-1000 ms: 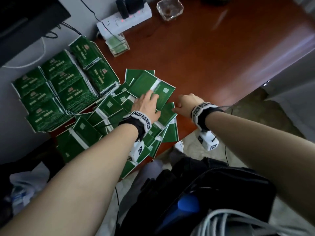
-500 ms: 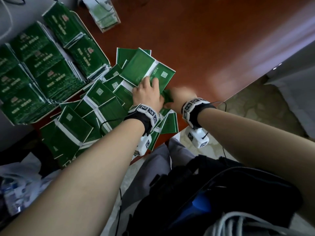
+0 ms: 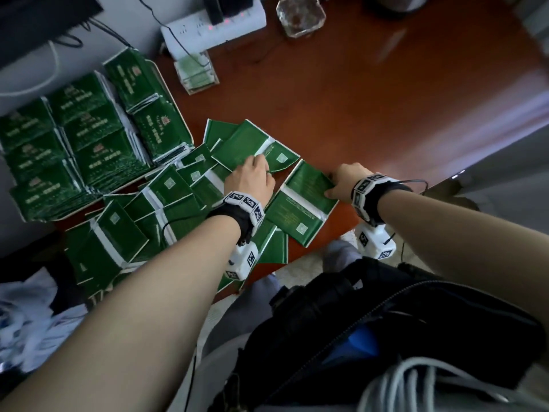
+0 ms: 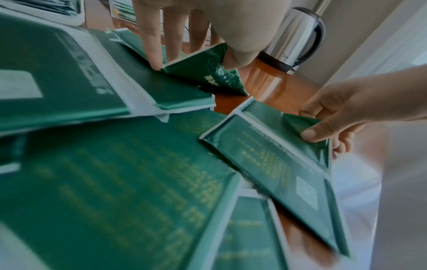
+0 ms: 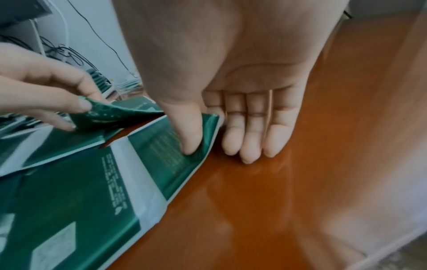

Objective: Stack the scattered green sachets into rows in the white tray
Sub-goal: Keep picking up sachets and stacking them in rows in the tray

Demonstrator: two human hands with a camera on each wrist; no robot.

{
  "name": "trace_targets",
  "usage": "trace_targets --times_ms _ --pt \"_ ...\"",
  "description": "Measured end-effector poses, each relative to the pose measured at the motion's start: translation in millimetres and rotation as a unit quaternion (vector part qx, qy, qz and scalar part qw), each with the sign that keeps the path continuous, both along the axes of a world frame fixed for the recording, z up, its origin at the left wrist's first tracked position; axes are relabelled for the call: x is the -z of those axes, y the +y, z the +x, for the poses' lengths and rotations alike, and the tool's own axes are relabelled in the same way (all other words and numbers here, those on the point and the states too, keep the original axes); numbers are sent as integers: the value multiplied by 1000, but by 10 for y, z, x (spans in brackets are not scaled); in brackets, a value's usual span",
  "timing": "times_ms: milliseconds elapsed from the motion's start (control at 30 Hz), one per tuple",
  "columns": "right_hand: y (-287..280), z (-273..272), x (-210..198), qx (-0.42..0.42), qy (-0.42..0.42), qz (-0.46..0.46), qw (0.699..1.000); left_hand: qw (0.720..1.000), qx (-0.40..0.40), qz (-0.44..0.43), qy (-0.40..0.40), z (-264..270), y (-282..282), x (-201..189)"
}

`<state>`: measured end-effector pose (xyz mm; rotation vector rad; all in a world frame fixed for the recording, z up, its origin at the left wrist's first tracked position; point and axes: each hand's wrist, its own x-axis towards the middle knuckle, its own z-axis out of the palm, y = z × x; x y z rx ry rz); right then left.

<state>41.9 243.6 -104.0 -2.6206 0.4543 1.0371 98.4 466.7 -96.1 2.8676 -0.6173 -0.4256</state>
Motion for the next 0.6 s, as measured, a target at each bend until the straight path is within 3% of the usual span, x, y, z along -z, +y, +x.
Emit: trace_targets --times_ms 367,600 --pt "-1375 451 -72 -148 10 -31 988 992 -123 5 19 -571 -1067 209" --pt "-1509 593 -142 -233 -22 -94 968 987 -160 -3 -25 -416 -1180 76"
